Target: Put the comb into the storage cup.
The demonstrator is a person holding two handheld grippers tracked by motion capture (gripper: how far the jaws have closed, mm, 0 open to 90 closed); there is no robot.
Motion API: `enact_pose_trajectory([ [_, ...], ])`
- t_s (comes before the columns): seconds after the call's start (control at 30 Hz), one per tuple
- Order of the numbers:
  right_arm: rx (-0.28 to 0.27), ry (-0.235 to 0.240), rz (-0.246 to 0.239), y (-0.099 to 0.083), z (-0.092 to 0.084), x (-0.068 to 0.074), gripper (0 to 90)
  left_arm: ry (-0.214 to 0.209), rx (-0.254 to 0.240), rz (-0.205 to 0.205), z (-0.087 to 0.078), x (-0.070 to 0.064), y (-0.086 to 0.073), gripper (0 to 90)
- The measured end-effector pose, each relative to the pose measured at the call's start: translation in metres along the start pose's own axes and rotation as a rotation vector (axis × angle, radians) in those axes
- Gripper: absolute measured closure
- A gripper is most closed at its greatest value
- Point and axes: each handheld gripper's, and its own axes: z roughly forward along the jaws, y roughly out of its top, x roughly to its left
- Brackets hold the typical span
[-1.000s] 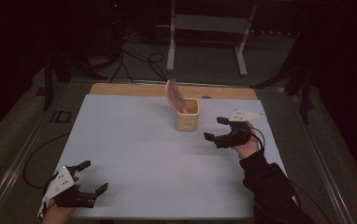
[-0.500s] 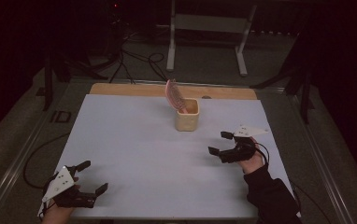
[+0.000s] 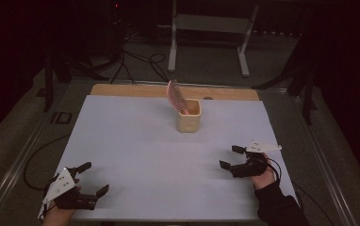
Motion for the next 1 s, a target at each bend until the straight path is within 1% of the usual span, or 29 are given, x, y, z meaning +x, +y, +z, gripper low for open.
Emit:
enact_pose_trajectory([
  [0.3,0.005,-0.028,-0.006,-0.023,-0.011,0.003,9.7,-0.001,0.002,-0.001,0.0,0.0,0.0,0.0],
  [0.47,0.012,-0.025,0.009,-0.031,-0.015,0.006,9.7,-0.001,0.002,-0.002,0.0,0.0,0.0,0.0],
  [0.57,0.025,-0.041,0.008,-0.034,-0.018,0.008,9.7,-0.001,0.005,-0.001,0.0,0.0,0.0,0.0],
  [0.6,0.023,-0.038,0.009,-0.036,-0.018,0.008,9.7,-0.001,0.004,-0.001,0.0,0.0,0.0,0.0],
  [0.7,0.024,-0.044,0.024,-0.04,-0.022,0.009,9.7,0.0,0.004,-0.001,0.0,0.0,0.0,0.0],
  [0.83,0.025,-0.072,0.042,-0.045,-0.029,0.009,9.7,-0.001,0.004,-0.001,0.0,0.0,0.0,0.0],
  [0.9,0.02,-0.069,0.059,-0.047,-0.032,0.008,9.7,-0.001,0.005,-0.002,0.001,0.0,-0.001,0.0],
  [1.0,0.012,-0.071,0.067,-0.049,-0.033,0.006,9.7,0.0,0.006,-0.002,0.001,0.0,0.0,0.0],
])
